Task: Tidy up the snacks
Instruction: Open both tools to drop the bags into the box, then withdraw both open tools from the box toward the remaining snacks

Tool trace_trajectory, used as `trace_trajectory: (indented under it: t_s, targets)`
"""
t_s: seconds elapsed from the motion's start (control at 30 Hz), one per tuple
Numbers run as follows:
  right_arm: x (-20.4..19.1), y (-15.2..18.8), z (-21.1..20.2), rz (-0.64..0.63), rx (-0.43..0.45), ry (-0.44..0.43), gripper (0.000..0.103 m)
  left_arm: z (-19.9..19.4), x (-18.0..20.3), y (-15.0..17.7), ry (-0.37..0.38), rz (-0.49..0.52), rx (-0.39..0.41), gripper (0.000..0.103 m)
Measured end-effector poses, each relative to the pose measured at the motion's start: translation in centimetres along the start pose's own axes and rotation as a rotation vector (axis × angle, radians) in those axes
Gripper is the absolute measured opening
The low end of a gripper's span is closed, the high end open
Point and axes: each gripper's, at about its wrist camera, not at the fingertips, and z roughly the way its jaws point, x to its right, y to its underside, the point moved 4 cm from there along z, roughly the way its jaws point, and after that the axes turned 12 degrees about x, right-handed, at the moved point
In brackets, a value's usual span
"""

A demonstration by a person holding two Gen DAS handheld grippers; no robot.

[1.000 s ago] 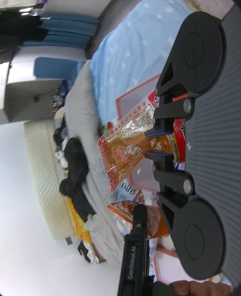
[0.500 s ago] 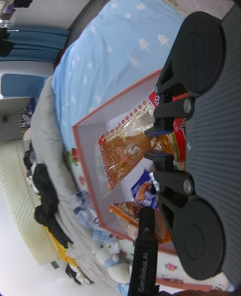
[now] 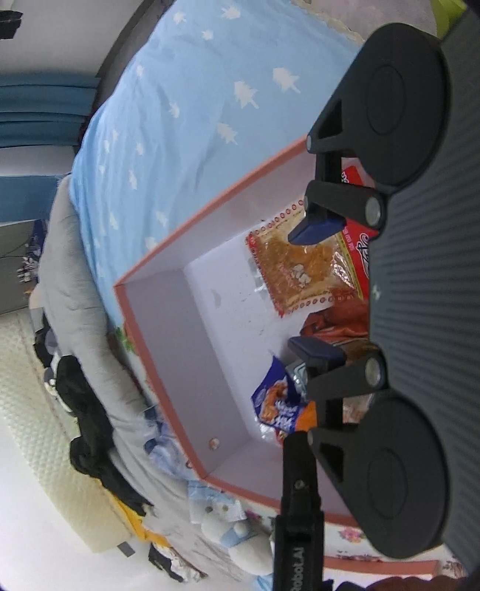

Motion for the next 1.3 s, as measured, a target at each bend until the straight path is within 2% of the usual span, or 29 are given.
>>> trace_trajectory:
  t_s: [0.3,0.4,0.57,0.77,1.1,1.3]
  targets:
    - [-2.9,-1.4,-5.3,-0.020,0.078,-0.050,0.057,-7.9,0.8,-1.1,-0.007,0.020,0.119,0.081]
    - [-4.0,-2.0,-7.3,-0.063,0.126,-0.040,0.057,-11.0,1.0,-1.4,-0.005,0.035,0.167,0.081]
    - [-5.7,-2.9,-10.5,-0.072,0.187,-0.071,0.057,-16.2,0.7,-1.2,-0.012,0.038,0.242,0.081]
    - [-7.8,-2.4,-14.3,-0.081,0.236,-0.105,0.057,-22.4,0.4,0.0,-0.033,0.056,0.342,0.081]
    - [-10.5,0.3,-17.8,-0.105,0.247,-0.156,0.057,-28.6,-1.8,3.7,-0.086,0.032,0.415,0.081]
    - [-12.2,2.0,-19.0,-0.098,0.262,-0.188,0.057,-31.5,-4.1,6.8,-0.146,-0.004,0.424,0.081]
